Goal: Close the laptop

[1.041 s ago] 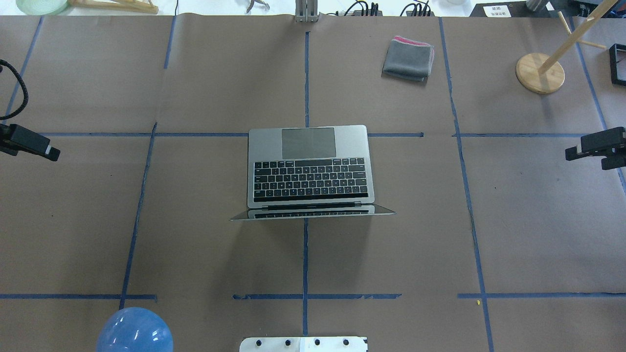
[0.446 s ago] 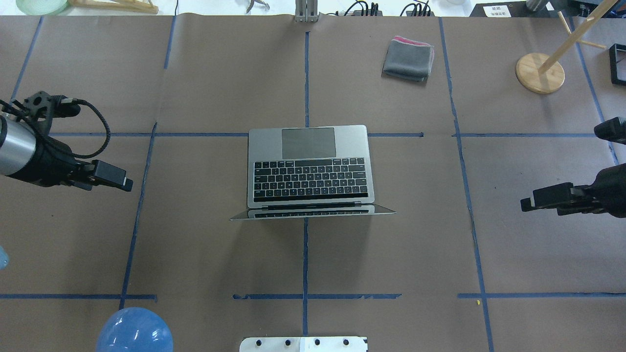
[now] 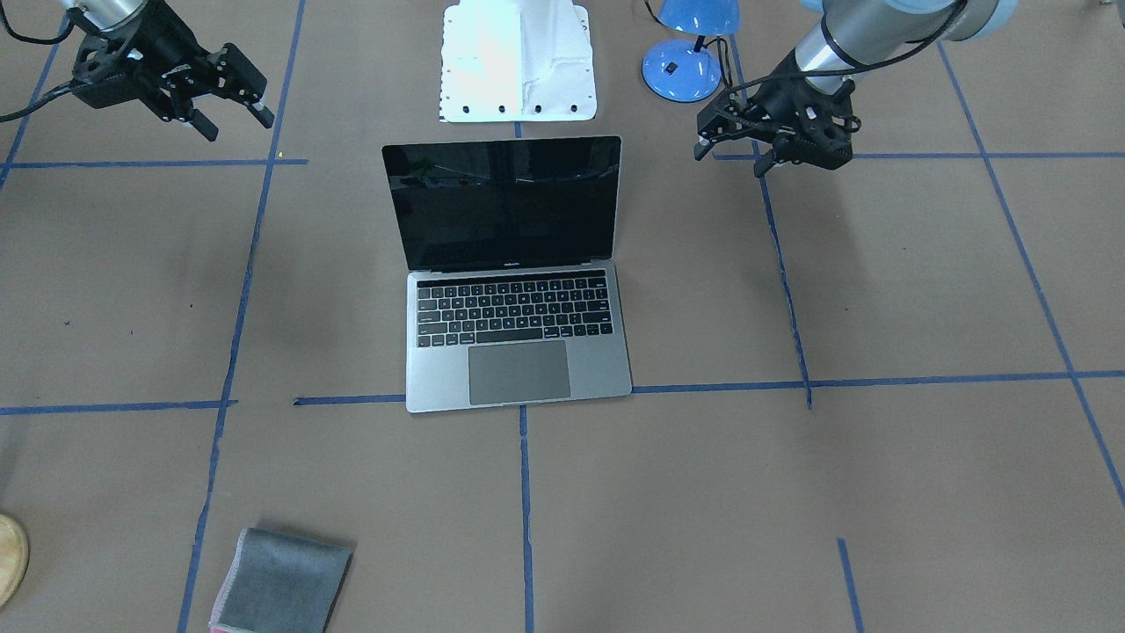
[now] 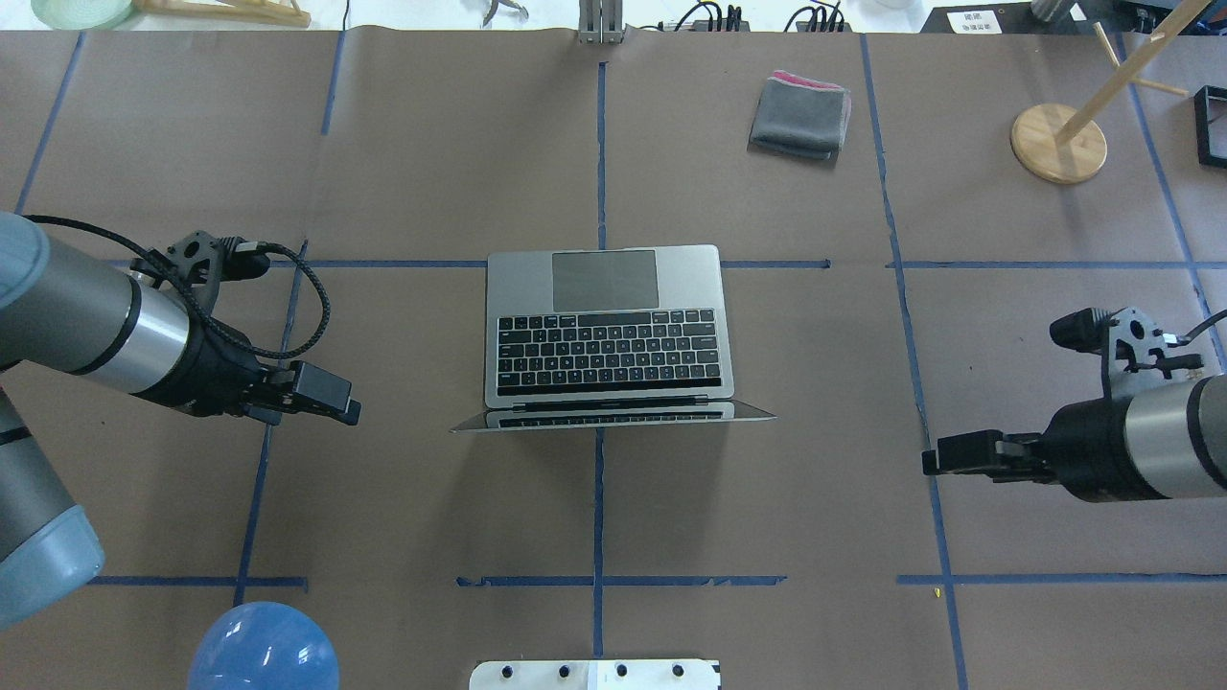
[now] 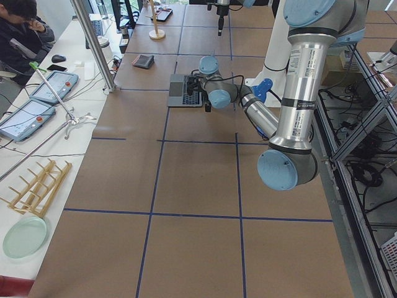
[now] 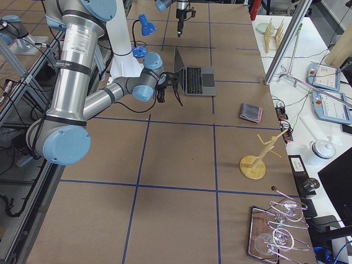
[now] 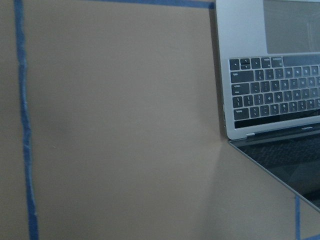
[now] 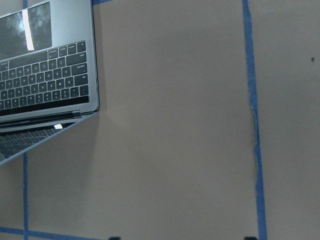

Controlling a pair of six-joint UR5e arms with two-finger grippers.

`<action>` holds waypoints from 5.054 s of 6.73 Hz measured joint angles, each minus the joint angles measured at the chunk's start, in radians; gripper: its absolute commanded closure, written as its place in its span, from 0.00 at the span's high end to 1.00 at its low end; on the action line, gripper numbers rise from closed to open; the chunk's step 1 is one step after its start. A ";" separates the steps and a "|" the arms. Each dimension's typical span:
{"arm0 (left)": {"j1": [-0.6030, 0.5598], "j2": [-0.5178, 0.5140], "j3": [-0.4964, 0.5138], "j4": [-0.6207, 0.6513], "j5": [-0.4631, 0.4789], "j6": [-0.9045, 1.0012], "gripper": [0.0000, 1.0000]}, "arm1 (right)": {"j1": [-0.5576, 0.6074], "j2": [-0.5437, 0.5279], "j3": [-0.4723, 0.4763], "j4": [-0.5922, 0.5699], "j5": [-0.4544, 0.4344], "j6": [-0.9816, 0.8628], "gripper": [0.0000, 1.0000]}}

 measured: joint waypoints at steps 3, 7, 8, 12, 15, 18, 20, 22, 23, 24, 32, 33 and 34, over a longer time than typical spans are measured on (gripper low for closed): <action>0.078 -0.038 -0.002 0.000 -0.002 -0.033 0.01 | -0.184 0.044 0.006 0.000 -0.164 0.069 0.03; 0.153 -0.153 0.009 0.002 0.023 -0.159 0.00 | -0.238 0.174 -0.002 -0.013 -0.245 0.098 0.00; 0.156 -0.167 0.010 0.002 0.054 -0.169 0.00 | -0.238 0.198 -0.011 -0.014 -0.252 0.099 0.00; 0.158 -0.186 0.011 0.002 0.098 -0.182 0.00 | -0.225 0.266 -0.040 -0.015 -0.308 0.099 0.00; 0.147 -0.208 0.013 -0.002 0.162 -0.212 0.00 | -0.127 0.380 -0.119 -0.070 -0.304 0.094 0.00; 0.109 -0.217 0.022 -0.002 0.169 -0.212 0.00 | -0.075 0.524 -0.148 -0.236 -0.296 0.090 0.00; 0.057 -0.264 0.085 -0.003 0.169 -0.210 0.00 | -0.024 0.549 -0.172 -0.260 -0.262 0.086 0.00; 0.013 -0.325 0.180 -0.003 0.169 -0.208 0.00 | 0.009 0.596 -0.242 -0.266 -0.232 0.081 0.00; -0.007 -0.352 0.229 -0.004 0.168 -0.206 0.00 | 0.018 0.615 -0.274 -0.265 -0.229 0.078 0.00; -0.024 -0.378 0.277 -0.007 0.168 -0.204 0.00 | 0.028 0.638 -0.308 -0.264 -0.228 0.074 0.00; -0.044 -0.546 0.738 -0.182 0.260 -0.140 0.11 | 0.084 0.889 -0.779 -0.256 -0.226 0.009 0.24; -0.044 -0.546 0.737 -0.178 0.261 -0.137 0.72 | 0.095 0.892 -0.776 -0.257 -0.214 0.006 0.99; -0.049 -0.543 0.734 -0.170 0.257 -0.136 0.98 | 0.123 0.889 -0.770 -0.264 -0.171 0.003 1.00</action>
